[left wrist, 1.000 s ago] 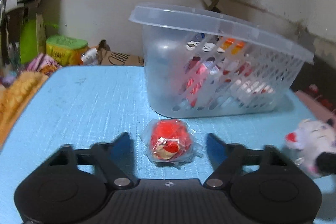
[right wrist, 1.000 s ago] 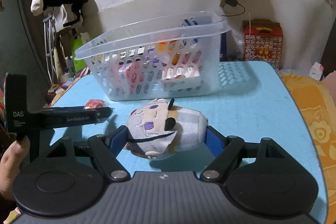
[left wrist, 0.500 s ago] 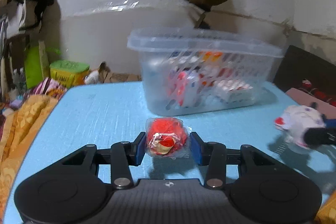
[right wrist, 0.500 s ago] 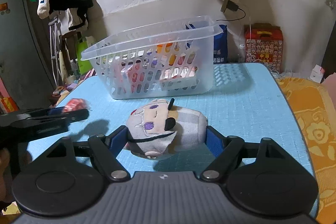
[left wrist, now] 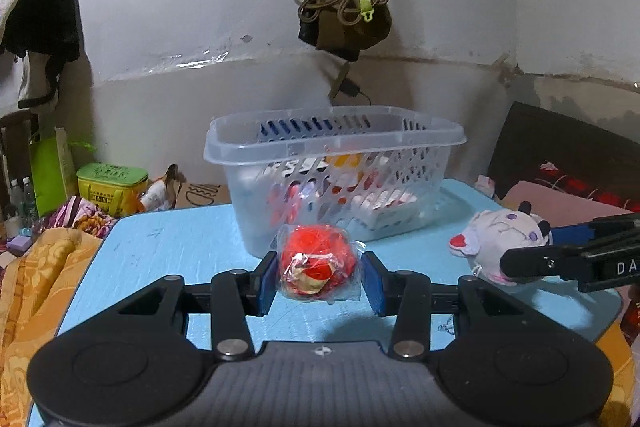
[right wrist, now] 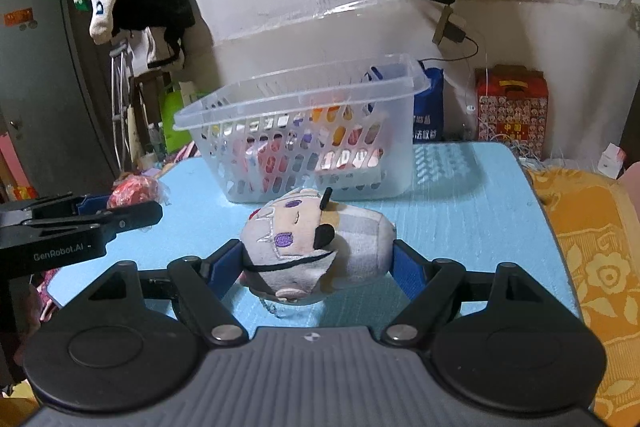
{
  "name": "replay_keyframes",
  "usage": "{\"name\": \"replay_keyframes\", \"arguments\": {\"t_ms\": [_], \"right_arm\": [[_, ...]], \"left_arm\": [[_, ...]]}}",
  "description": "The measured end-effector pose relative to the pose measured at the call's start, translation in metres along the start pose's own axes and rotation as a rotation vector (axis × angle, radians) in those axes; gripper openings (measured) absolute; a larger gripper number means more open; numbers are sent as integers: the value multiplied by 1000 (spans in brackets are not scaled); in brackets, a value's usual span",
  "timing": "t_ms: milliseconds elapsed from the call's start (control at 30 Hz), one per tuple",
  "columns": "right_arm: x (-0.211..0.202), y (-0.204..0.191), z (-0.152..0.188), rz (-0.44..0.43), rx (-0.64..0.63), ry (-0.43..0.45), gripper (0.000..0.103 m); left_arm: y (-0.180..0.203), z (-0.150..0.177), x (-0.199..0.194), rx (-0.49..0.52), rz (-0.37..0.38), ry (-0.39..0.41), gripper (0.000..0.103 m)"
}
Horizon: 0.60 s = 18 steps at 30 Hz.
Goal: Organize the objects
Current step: 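Lift the plush toy and red ball and carry both over the basket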
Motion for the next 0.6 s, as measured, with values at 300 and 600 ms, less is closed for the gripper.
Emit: {"name": "replay_keyframes", "arguments": {"t_ms": [300,600], "right_arm": [[-7,4,-6,5,-10,42,81],[-13,2,-13,10,-15,70,81]], "left_arm": [[-5,-8,-5,-43,-6,35,48],[-12,-11,-12,-63,-11,57,48]]}}
Point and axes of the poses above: each gripper's, at about its wrist camera, not at the fingertips, and x roughly the way its jaws point, y to its right, z to its underside, the point moved 2 cm from there along x, roughly the way its jaws point, and after that the axes turned 1 degree about -x, right-handed, at the moved point
